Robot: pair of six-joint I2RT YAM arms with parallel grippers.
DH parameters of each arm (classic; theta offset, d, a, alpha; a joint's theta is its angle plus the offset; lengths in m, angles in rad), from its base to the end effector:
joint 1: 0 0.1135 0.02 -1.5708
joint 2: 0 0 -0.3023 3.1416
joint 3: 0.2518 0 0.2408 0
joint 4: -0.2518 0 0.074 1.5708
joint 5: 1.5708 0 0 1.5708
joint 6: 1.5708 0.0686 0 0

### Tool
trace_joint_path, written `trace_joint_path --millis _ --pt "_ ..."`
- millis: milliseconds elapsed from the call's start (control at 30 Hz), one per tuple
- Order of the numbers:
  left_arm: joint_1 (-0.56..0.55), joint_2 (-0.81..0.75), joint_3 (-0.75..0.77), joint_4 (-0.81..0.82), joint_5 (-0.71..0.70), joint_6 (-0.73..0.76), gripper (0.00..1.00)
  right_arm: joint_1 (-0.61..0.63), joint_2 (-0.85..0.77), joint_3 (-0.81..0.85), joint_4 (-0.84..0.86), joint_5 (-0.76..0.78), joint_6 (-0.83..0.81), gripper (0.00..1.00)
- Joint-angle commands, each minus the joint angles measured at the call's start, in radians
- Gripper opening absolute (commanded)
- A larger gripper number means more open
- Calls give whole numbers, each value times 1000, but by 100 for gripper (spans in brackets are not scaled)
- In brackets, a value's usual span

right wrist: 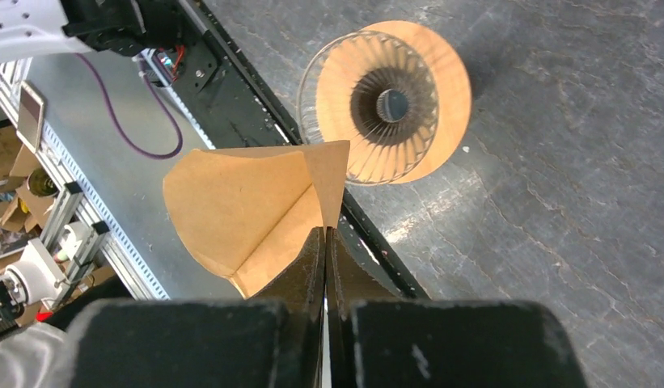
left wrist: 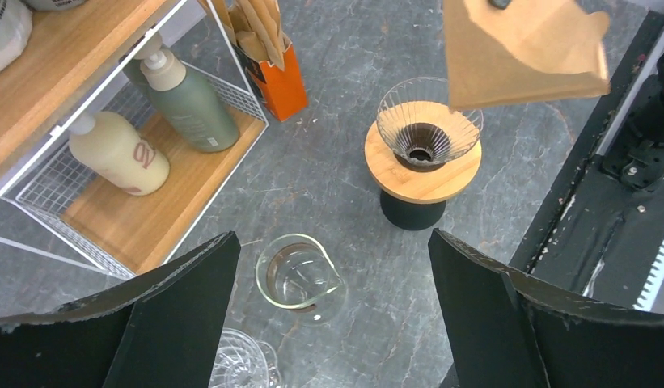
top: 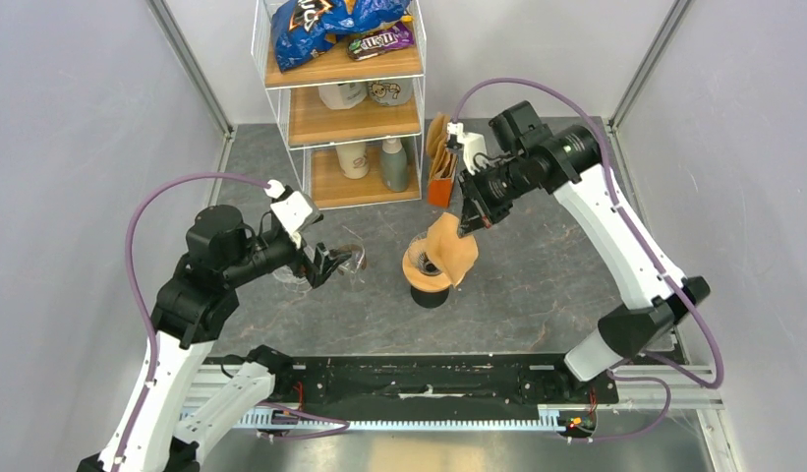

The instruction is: Place the coffee filter in the dripper

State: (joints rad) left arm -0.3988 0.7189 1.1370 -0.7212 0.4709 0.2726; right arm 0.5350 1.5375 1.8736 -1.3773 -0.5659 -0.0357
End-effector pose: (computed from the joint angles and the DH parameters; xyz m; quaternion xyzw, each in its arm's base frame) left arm 0.0895 -0.0715 0.4218 0.3886 0.6943 -0.2239 0.5629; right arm 0.2195 0.1728 0.4353 -0.3310 0.8687 0.3232 0.1769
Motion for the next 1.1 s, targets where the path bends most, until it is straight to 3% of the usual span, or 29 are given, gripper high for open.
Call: trace_joint_path --millis 0,300,600,667,933,1067 --pt "5 -27 -7 26 -10 -89 95 4 72 114 -61 66 26 0" --pt "5 -48 -57 53 45 -74 96 5 193 101 -59 -6 45 0" --pt "5 55 -58 105 136 -106 96 4 244 71 -12 -26 -17 0" --pt "4 87 -54 121 155 -138 95 5 224 34 24 -25 -21 8" --pt "2 206 -57 220 186 -379 91 4 167 11 70 8 -33 57" --pt "-3 279 -41 255 173 -506 87 0 109 13 61 11 -44 71"
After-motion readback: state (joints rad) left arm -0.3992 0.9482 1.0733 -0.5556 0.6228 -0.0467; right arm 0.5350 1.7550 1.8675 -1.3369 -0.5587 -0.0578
